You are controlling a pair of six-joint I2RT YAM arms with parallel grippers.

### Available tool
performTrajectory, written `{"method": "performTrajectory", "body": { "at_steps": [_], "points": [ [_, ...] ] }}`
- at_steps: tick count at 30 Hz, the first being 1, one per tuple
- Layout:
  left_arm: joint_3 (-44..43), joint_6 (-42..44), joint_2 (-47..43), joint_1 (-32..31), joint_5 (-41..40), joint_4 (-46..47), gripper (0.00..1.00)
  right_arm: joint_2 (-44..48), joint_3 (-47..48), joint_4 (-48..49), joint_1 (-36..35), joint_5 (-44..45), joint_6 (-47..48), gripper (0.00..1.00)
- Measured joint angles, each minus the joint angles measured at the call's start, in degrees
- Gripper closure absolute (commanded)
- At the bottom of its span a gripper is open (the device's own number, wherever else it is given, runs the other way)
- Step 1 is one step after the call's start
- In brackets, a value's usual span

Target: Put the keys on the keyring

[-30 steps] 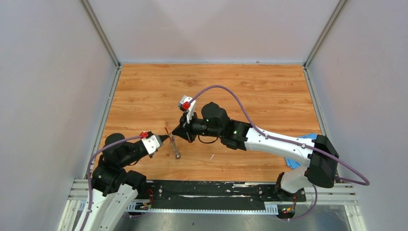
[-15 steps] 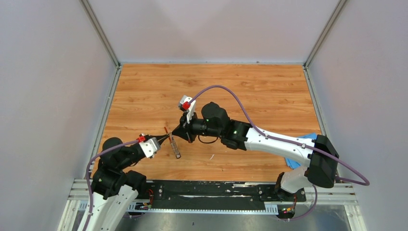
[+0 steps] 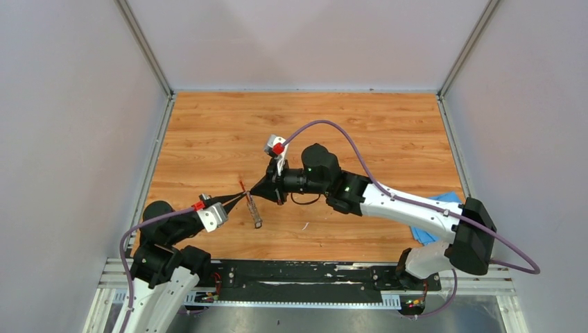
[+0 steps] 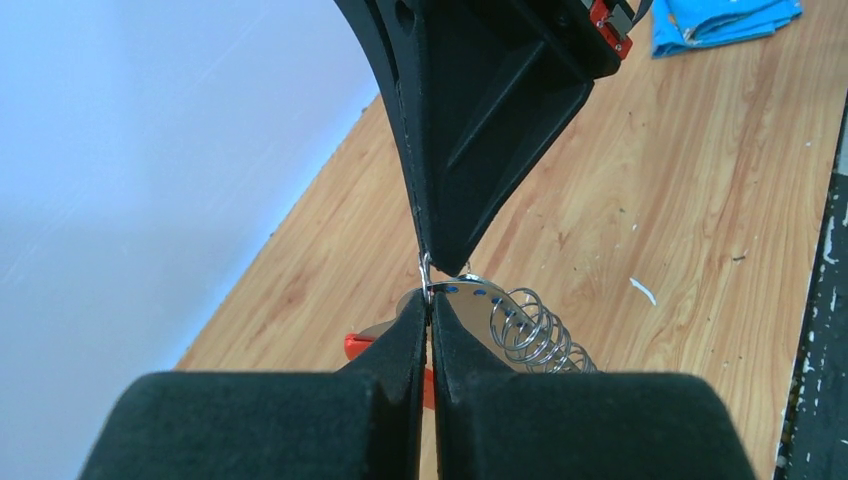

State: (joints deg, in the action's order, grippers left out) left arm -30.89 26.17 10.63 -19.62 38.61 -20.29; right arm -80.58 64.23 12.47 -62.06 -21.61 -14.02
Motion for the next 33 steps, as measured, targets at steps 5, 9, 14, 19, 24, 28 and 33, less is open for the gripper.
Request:
{"method": "performTrajectory", "body": {
  "at_steps": [5,9,14,19,24,28,33],
  "points": [
    [0.0,-0.5,0.1,0.0,1.9,2.3,1.00,2.1,-1.1,0.3,0.6,-1.7,-0.2,0.78],
    [-0.4,-1.6,0.7,0.0,3.9,3.7,1.00,3.6,-1.2,0.4,1.7,-4.2,0.4,0.65],
    [-3.0,-3.9,3.1,0.0,6.6,4.5,1.00,5.0,0.1,-2.2,2.3,-7.5,3.7,0.57],
    [-5.8,-6.4,5.2,0.0,9.4,5.2,1.00,9.4,1.0,-5.6,2.6,-10.8,11.1,0.46],
    [-7.3,-8.5,6.4,0.0,12.9,5.5,1.00,12.8,2.8,-7.2,2.6,-15.0,19.9,0.44],
    [-8.0,-9.4,7.4,0.0,15.5,5.1,1.00,11.0,6.2,-8.4,2.6,-19.1,24.6,0.49],
    [-8.8,-9.9,8.1,0.0,17.1,4.6,1.00,7.3,9.6,-11.8,2.7,-24.7,28.2,0.58]
  ]
}}
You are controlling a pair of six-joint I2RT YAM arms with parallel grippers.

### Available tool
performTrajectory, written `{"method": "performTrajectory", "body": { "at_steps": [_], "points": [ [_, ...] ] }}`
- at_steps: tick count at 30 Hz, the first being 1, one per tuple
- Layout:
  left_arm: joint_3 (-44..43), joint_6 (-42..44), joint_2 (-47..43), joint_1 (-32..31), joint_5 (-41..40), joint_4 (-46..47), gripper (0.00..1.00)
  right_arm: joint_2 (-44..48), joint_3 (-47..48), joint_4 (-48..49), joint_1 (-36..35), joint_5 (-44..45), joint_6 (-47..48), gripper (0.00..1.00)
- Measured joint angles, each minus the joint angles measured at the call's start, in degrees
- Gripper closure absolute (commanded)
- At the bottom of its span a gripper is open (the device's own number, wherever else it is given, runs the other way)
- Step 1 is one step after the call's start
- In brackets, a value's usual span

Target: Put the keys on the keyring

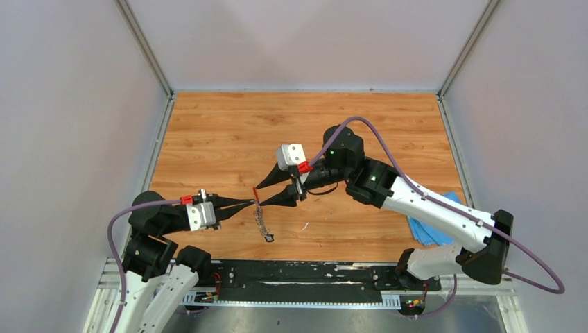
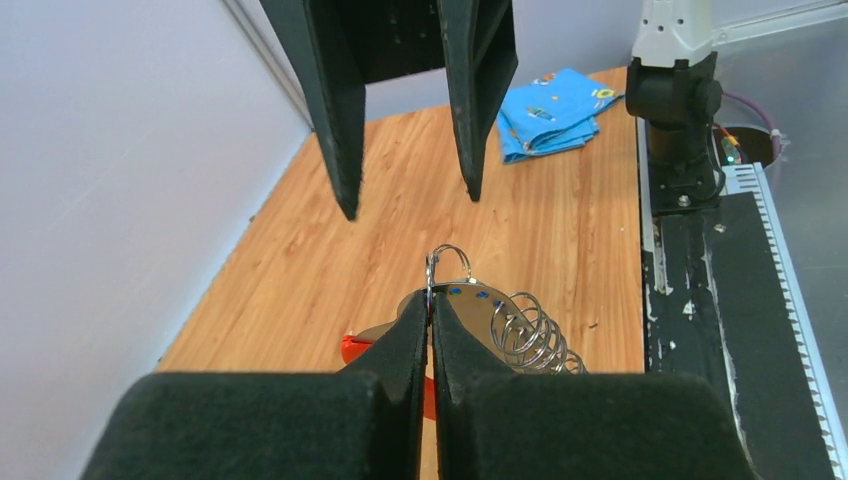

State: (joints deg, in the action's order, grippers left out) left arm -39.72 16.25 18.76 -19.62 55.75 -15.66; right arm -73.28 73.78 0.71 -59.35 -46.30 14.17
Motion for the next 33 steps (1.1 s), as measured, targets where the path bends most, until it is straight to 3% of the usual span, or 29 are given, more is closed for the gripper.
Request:
{"method": "performTrajectory", "body": {
  "at_steps": [7,18,21,25,29,33],
  "points": [
    [-0.2,0.0,0.0,0.0,0.6,-0.3,1.00,-1.7,0.8,-3.6,0.2,-4.6,2.0,0.64],
    [-0.2,0.0,0.0,0.0,0.9,-0.7,1.00,-4.0,1.6,-3.1,0.3,-4.8,1.7,0.68],
    [-0.3,0.0,0.0,0.0,0.9,-0.8,1.00,-4.7,1.6,-2.8,0.3,-4.8,1.4,0.77],
    [-0.3,0.0,0.0,0.0,0.9,-0.9,1.00,-5.0,1.6,-2.7,0.3,-4.7,0.5,0.98],
    [-0.3,0.2,0.0,0.0,1.1,-1.2,0.99,-5.0,1.7,-2.4,0.3,-4.1,0.2,1.00],
    [-0.6,2.7,0.1,0.0,1.0,-3.0,0.79,-5.0,1.7,-2.7,0.2,-3.0,0.1,1.00]
  ]
}}
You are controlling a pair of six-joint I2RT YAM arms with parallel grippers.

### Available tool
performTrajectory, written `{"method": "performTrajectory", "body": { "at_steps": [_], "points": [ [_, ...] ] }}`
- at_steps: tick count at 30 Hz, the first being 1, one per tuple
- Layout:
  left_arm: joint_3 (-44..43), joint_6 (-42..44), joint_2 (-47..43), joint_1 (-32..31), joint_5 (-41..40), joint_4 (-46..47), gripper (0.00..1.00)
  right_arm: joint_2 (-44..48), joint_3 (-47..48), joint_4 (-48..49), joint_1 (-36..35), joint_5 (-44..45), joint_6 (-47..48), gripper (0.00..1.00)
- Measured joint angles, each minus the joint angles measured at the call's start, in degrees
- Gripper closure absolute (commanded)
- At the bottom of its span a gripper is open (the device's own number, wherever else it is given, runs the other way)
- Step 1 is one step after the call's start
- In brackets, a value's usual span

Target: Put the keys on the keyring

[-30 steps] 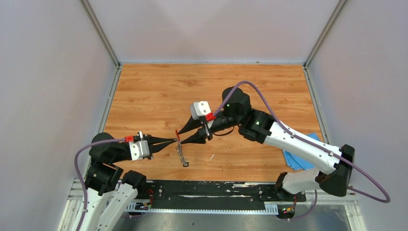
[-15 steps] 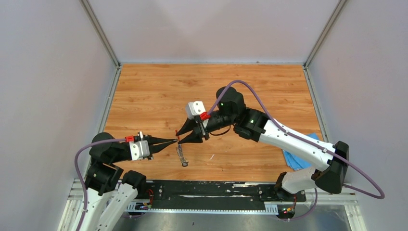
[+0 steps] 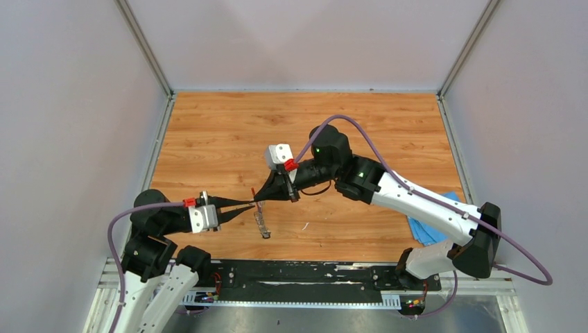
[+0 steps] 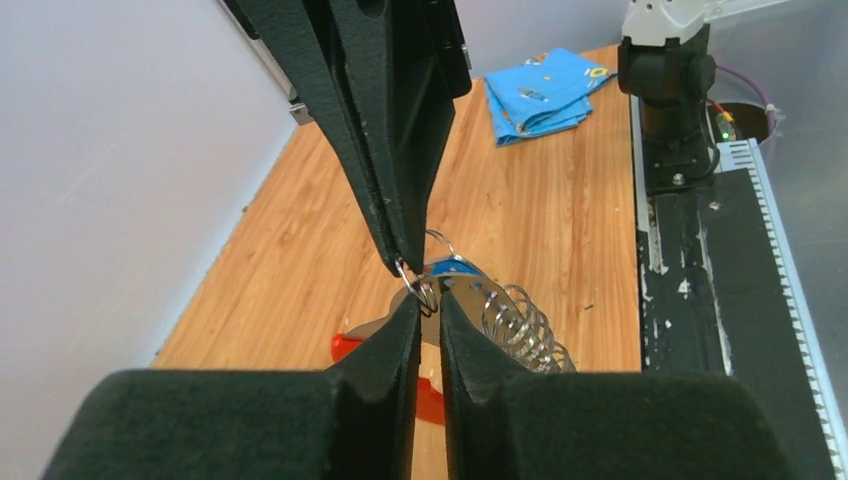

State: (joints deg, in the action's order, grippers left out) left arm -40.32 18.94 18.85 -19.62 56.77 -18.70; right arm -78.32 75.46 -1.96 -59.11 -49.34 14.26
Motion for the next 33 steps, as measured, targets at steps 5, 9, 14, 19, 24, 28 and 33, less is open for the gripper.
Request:
{"method": "performTrajectory", "body": {
  "at_steps": [5,9,14,19,24,28,33],
  "points": [
    [-1.4,6.0,1.2,0.0,-0.8,-6.6,0.65,-0.4,1.5,-4.9,0.0,3.3,0.2,1.00],
    [-3.0,9.9,3.3,0.0,-2.4,-11.1,0.66,-1.5,4.9,-12.2,-0.3,7.1,2.4,1.00],
    [-5.4,12.0,6.3,0.0,-2.9,-13.9,0.69,-3.4,8.6,-19.7,-1.9,12.2,5.3,1.00],
    [-7.0,12.1,9.3,0.0,-2.3,-15.3,0.72,-5.0,11.2,-24.5,-3.5,16.2,7.7,1.00],
    [-7.3,11.1,11.4,0.0,-1.7,-16.2,0.75,-6.3,14.1,-27.4,-4.9,19.0,9.1,1.00],
    [-7.4,10.0,12.5,0.0,-1.6,-16.4,0.79,-6.9,15.5,-28.6,-5.8,20.3,9.9,1.00],
    [-8.5,8.8,14.3,0.0,-1.5,-17.2,0.83,-7.6,17.1,-30.1,-6.4,21.4,10.7,1.00]
  ]
}}
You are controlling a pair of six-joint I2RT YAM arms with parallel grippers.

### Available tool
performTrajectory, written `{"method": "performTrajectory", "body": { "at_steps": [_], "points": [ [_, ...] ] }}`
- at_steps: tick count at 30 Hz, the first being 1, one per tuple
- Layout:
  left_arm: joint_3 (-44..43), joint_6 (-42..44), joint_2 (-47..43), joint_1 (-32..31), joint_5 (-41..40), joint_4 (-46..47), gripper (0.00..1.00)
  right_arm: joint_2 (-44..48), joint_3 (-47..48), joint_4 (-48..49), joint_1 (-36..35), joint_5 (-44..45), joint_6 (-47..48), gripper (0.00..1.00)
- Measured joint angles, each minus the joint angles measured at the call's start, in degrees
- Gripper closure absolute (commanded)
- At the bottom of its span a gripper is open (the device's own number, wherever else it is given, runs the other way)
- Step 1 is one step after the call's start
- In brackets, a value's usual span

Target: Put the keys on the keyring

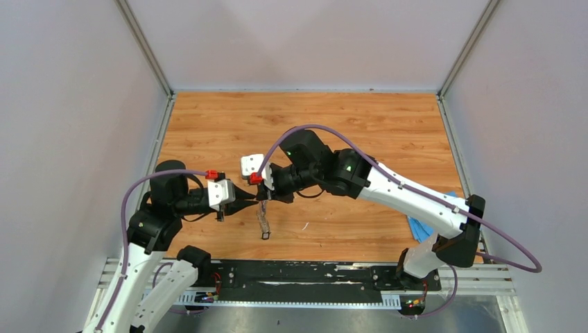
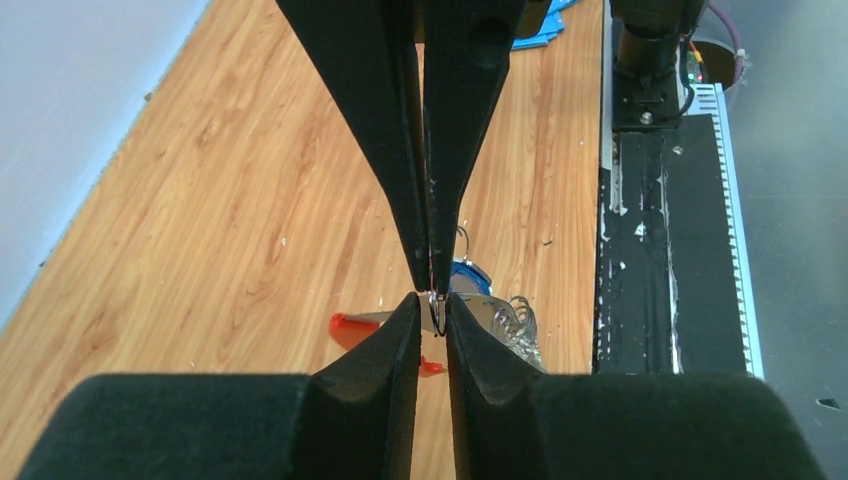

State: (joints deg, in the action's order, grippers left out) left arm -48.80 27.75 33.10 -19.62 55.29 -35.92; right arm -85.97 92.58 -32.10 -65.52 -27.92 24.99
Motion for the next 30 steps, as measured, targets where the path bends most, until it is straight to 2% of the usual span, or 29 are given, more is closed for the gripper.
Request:
{"method": "performTrajectory", "body": {
  "at_steps": [2,6,12,14,17,19,23,30],
  "points": [
    [-0.3,-0.2,0.5,0.0,0.0,-0.2,0.86,-0.7,1.2,-1.1,-0.2,0.7,0.4,1.00],
    [-0.7,-0.3,0.5,0.0,0.0,-0.8,1.00,-1.7,2.7,-2.8,-0.6,1.7,0.8,1.00],
    [-0.7,1.1,0.6,0.0,0.3,-1.6,1.00,-1.9,2.9,-3.5,-0.8,1.6,0.7,0.99],
    [-0.7,2.0,0.5,0.0,0.6,-1.7,1.00,-1.9,2.9,-3.5,-0.8,1.5,0.3,0.93],
    [-0.7,3.6,-0.1,0.0,1.1,-2.0,1.00,-1.3,2.2,-2.6,-0.8,1.1,-1.0,0.74],
    [-0.7,4.6,-0.6,0.0,1.6,-2.4,1.00,0.2,0.3,-0.3,-0.6,0.5,-2.4,0.66],
    [-0.8,5.8,-0.8,0.0,2.7,-3.3,1.00,5.9,-6.7,6.4,0.7,-1.3,-5.9,0.60],
    [-2.9,6.4,-0.8,0.0,4.1,-3.6,1.00,12.9,-16.2,18.8,4.9,-4.3,-13.8,0.57]
  ]
}}
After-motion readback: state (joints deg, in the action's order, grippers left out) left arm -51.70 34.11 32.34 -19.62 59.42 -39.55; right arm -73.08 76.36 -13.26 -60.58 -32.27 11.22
